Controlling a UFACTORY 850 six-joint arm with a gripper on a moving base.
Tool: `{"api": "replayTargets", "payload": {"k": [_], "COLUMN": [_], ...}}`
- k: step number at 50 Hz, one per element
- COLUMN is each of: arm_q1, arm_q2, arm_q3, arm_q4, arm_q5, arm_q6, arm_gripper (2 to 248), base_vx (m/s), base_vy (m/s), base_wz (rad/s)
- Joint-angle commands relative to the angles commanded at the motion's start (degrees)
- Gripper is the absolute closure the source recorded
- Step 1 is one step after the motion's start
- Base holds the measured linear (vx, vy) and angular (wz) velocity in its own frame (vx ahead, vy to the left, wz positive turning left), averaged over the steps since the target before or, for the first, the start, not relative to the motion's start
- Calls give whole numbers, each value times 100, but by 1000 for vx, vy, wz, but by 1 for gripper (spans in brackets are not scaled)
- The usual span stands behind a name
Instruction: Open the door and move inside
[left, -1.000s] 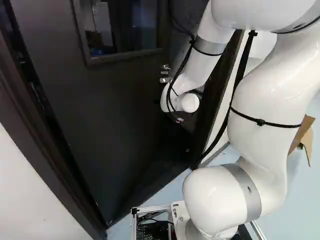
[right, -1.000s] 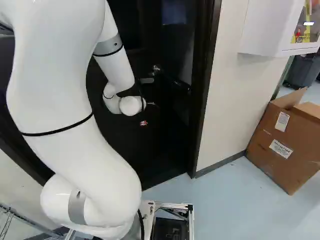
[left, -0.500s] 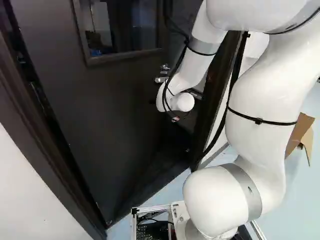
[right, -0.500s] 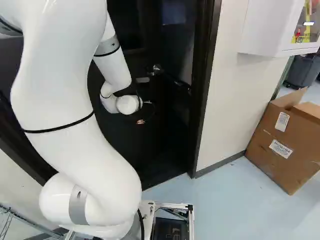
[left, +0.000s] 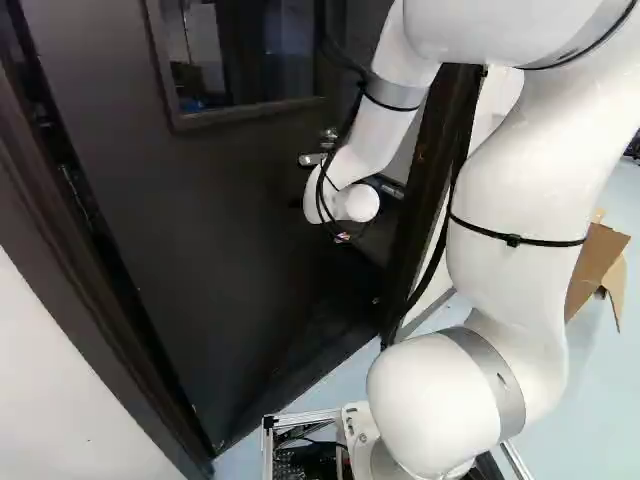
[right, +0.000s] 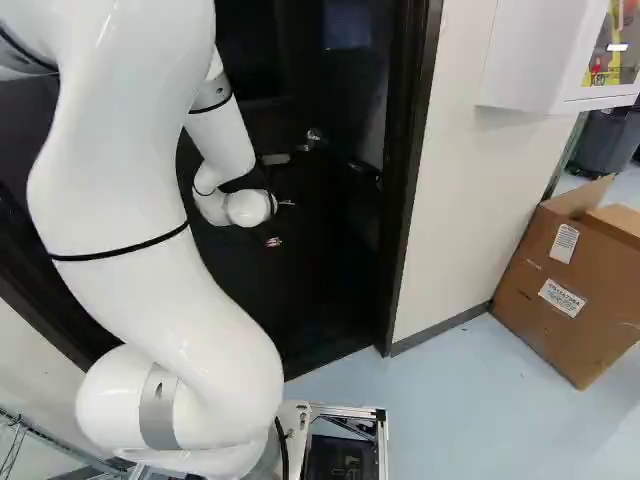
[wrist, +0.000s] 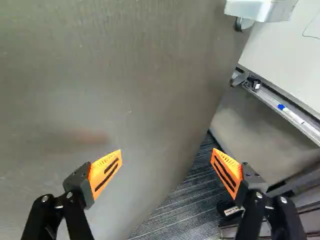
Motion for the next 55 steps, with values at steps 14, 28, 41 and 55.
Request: {"api": "replayTargets", "payload": {"k": [14, 28, 41, 55], "arm_q1": [170, 338, 500, 673], "arm_q2": [-67, -134, -187, -248], "arm_q3": [-76, -154, -216, -287], "arm_q4": [51, 247, 496, 770], "arm_q5": [0, 0, 0, 0], "arm_q6": [0, 0, 0, 0], "arm_gripper": [3, 3, 3, 3], "base_vx": [0, 0, 0, 0], "base_vy": [0, 0, 0, 0], "base_wz": [0, 0, 0, 0]}}
